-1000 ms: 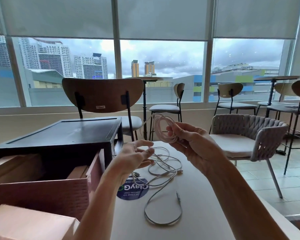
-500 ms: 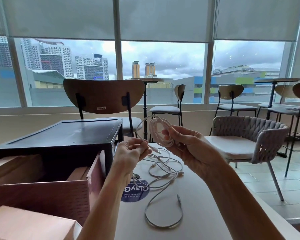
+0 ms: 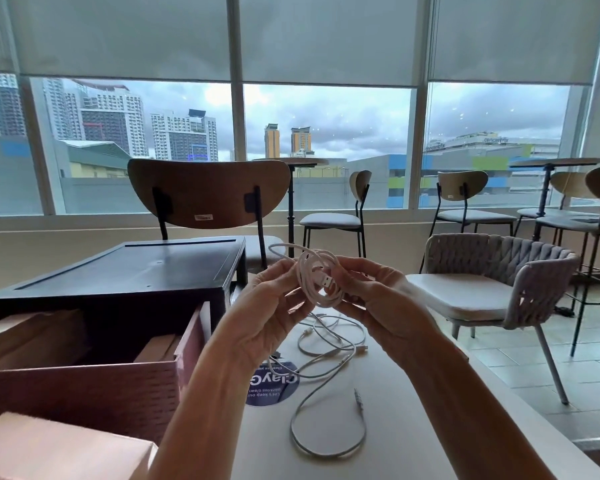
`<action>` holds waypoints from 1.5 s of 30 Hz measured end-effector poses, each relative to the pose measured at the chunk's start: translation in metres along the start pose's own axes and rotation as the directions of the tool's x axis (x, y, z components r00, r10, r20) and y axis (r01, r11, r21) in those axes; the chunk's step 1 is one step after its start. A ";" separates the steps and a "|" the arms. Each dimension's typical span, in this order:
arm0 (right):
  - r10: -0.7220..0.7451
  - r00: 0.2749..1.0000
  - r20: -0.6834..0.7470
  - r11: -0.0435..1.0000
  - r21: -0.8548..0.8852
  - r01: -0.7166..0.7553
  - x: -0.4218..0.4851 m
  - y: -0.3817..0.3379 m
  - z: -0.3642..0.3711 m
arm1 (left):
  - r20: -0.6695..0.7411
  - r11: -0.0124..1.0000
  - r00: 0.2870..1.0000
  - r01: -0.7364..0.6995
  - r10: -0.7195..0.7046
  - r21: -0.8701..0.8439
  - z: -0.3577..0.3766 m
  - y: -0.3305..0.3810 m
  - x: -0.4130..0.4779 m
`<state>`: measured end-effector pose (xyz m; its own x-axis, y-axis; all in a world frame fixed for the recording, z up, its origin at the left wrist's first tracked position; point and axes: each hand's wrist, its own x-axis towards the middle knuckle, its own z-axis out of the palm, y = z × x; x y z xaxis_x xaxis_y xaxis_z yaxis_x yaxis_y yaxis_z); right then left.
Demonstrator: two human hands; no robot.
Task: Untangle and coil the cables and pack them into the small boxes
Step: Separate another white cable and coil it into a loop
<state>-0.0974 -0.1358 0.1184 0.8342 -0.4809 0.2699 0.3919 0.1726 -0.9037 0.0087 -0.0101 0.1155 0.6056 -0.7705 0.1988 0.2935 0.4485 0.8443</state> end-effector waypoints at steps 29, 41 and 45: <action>-0.043 0.868 -0.495 0.965 0.205 0.164 0.014 0.009 -0.014 | -0.023 0.281 0.968 0.095 -0.251 0.955 -0.004 -0.011 -0.005; -0.204 0.935 -0.291 0.977 -0.126 0.174 0.006 0.014 0.003 | 0.081 0.537 0.993 -0.113 0.084 0.836 -0.008 0.011 -0.005; -0.187 0.962 -0.199 0.973 -0.170 0.154 0.004 0.012 0.007 | -0.008 0.621 0.919 -0.259 0.394 0.740 0.001 0.002 0.002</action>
<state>-0.0863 -0.1296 0.1106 0.6519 -0.6659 0.3628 0.4444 -0.0522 -0.8943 0.0096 -0.0113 0.1184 0.6780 -0.5282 0.5111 -0.5223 0.1431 0.8407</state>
